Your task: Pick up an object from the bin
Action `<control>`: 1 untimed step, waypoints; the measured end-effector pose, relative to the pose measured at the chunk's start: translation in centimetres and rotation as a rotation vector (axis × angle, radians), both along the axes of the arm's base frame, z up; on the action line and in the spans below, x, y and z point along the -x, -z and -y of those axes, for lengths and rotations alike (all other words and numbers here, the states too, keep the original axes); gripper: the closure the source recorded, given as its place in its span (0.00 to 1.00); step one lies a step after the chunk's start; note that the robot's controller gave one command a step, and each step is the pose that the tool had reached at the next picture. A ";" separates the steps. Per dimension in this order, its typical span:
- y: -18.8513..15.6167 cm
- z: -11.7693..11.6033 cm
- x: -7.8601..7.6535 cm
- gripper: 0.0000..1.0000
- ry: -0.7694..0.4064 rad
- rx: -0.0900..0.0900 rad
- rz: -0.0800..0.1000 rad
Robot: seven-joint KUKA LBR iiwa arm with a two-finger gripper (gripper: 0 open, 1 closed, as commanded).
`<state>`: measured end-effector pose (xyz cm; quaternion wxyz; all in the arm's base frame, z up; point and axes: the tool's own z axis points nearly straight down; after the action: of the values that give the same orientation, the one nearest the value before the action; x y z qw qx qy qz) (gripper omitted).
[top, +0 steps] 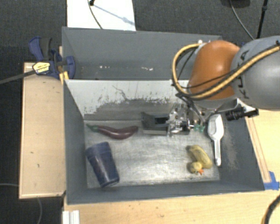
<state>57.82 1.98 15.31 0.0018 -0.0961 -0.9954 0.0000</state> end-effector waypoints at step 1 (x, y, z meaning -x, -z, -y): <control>-4.4 -0.3 -0.2 1.00 -0.006 0.000 -0.009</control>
Offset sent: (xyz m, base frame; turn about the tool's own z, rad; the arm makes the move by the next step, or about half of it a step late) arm -0.0062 0.0039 0.0870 -0.0122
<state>58.02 2.24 19.69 0.0061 -0.0929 -0.9957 0.0005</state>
